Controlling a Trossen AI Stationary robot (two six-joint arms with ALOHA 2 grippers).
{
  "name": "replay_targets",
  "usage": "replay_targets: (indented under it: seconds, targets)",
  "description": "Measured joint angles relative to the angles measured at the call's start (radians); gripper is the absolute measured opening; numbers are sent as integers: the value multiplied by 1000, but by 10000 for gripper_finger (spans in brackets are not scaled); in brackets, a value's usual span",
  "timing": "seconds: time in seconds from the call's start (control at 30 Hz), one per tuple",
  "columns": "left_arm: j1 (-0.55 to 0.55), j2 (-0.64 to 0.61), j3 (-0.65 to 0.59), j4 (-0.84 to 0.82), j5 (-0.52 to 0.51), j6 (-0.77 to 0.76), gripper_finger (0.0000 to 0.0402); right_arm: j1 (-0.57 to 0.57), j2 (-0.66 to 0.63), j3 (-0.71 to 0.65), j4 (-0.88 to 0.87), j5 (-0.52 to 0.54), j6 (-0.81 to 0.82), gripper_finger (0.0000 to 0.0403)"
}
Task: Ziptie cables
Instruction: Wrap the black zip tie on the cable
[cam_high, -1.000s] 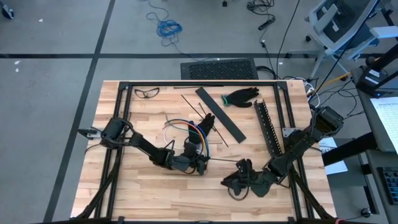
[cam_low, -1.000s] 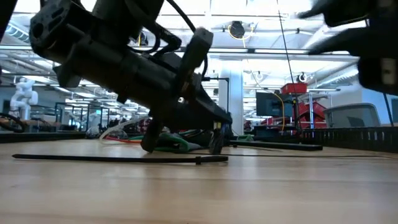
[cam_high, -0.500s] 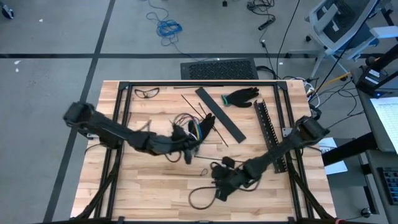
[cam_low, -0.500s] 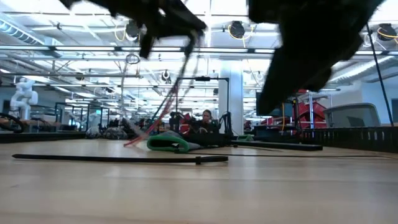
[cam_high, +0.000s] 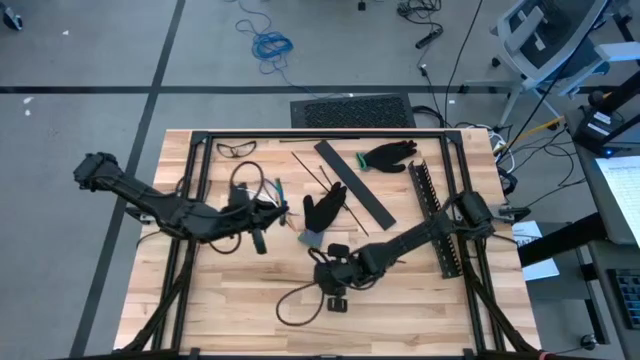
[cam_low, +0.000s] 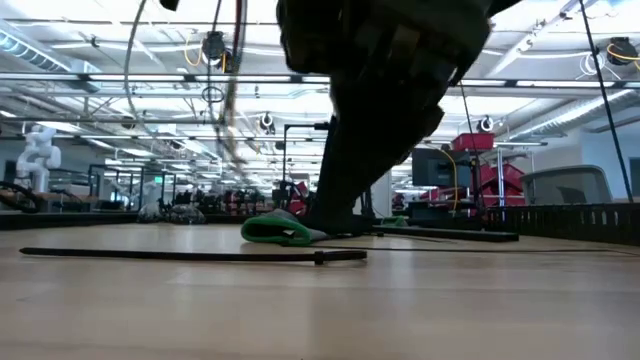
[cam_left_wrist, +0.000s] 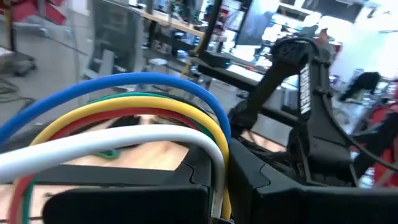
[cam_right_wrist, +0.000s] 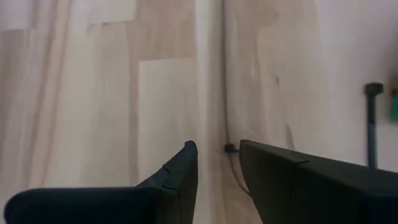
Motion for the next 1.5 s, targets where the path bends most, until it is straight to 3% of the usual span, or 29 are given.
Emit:
replay_targets:
  seconds: [0.2, 0.5, 0.87, 0.97, 1.13, 1.5]
  targets:
    - [-9, -42, 0, -92, -34, -3, 25, -48, 0, 0, 28, -37, -13, 111]
    - [-9, -43, 0, -92, -36, -6, 25, -53, 36, 1, 84, -111, -4, 111]
    - [-9, -43, 0, -91, -51, -10, 25, -54, 92, 3, 105, -103, -5, 110]
    - [-9, -43, 0, -88, -65, -10, 25, -55, 93, 4, 93, -100, -7, 93]
    - [-9, -43, 0, -84, -100, -10, 25, -58, 107, 5, 61, -102, 16, 12]
    - [-9, -45, 0, -76, -154, -9, 25, -76, 53, -5, 74, -219, 197, 0]
